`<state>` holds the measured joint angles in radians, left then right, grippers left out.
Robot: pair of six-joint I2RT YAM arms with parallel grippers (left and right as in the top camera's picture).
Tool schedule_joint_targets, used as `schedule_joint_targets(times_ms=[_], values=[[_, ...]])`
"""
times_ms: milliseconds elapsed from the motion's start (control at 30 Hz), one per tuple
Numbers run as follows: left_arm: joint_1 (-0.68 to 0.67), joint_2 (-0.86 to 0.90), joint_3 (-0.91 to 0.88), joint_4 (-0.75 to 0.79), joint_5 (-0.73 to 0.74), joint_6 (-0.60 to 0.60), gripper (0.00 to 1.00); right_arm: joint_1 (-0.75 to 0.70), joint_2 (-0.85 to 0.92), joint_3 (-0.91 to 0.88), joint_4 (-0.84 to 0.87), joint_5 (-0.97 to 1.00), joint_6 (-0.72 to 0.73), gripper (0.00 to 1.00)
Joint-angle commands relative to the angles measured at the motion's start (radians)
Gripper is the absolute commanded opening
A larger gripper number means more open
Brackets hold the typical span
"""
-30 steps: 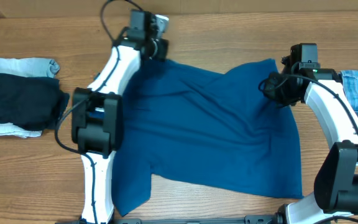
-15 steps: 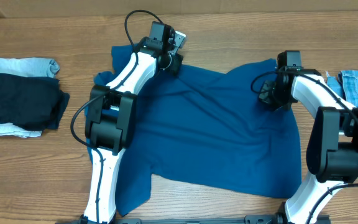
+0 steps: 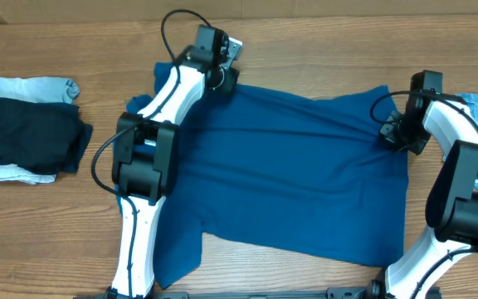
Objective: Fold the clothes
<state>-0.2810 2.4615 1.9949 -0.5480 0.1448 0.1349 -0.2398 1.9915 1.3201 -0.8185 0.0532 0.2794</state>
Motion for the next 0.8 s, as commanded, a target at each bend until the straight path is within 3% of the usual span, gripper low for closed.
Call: schedule_joint_targets(times_ms=[0,100,267,567,767], values=[[0.008,0.008,0.22,-0.116,0.05,0.027,0.04,-0.003,-0.011,0.122,-0.037,-0.072,-0.071,0.21],[-0.034,0.008,0.319,-0.246,0.134,0.102,0.08,-0.003,-0.057,0.229,-0.091,-0.166,-0.101,0.33],[-0.117,0.02,0.256,-0.389,0.094,0.223,0.04,0.0,-0.084,0.27,-0.155,-0.257,-0.101,0.33],[-0.121,0.021,0.018,-0.165,0.039,0.231,0.04,0.169,-0.041,0.252,-0.145,-0.219,-0.061,0.28],[-0.076,0.021,-0.036,0.035,-0.104,0.106,0.04,0.18,0.095,0.252,-0.178,-0.219,-0.019,0.21]])
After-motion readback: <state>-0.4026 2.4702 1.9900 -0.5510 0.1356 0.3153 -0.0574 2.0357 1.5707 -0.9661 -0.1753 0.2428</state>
